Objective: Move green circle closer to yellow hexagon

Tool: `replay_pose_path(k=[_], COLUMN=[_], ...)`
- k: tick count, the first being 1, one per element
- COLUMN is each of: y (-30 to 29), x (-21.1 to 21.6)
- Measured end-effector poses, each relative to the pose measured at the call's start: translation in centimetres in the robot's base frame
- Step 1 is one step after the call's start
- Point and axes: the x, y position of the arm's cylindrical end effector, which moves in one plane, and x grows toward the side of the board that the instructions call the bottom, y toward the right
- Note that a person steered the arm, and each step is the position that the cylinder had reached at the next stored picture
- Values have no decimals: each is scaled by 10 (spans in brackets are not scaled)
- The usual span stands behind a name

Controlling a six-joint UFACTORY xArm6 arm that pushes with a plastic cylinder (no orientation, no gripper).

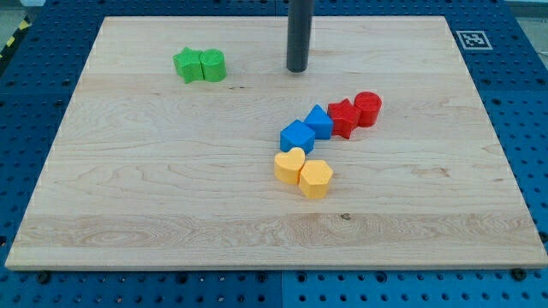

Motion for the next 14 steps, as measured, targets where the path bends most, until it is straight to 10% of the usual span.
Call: replay_pose_path(k=[14], y=[-161], x=[21])
